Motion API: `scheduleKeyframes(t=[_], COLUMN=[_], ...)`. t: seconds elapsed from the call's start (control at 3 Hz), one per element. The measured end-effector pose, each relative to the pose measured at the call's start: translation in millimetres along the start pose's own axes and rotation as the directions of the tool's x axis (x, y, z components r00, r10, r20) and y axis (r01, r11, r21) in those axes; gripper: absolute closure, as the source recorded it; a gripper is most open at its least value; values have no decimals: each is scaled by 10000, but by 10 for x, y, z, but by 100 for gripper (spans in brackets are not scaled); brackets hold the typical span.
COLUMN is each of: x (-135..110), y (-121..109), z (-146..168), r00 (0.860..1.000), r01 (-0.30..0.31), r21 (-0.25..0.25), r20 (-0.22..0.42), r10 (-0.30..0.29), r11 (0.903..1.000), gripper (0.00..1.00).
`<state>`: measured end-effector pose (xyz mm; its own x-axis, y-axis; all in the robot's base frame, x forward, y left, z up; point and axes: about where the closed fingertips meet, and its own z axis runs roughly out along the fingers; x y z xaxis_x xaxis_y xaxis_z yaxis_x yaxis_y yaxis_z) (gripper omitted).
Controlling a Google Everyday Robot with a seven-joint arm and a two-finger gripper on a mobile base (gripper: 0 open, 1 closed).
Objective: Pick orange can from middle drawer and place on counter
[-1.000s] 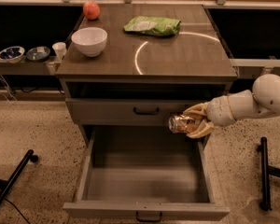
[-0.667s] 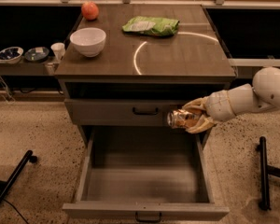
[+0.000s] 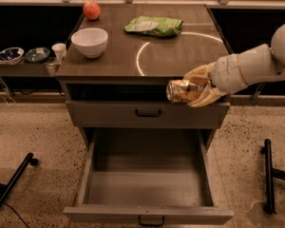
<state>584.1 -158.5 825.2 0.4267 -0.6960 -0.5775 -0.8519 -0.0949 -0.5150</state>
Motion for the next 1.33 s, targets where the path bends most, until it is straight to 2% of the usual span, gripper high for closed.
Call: scheduleKeyframes(t=[0.33, 0.67, 1.0, 1.33], x=[-167, 9, 182, 417], y=[-450, -1090, -1398, -1627], z=[-86, 31, 153, 417], r00=[9987, 9667, 9130, 8472], r01=[-464, -2543, -4054, -5229], r21=[-177, 131, 726, 1555], r20=[-227, -254, -184, -140], r10=[460, 2545, 4076, 5312], r11=[9988, 9670, 9113, 8381], gripper=[100, 100, 100, 100])
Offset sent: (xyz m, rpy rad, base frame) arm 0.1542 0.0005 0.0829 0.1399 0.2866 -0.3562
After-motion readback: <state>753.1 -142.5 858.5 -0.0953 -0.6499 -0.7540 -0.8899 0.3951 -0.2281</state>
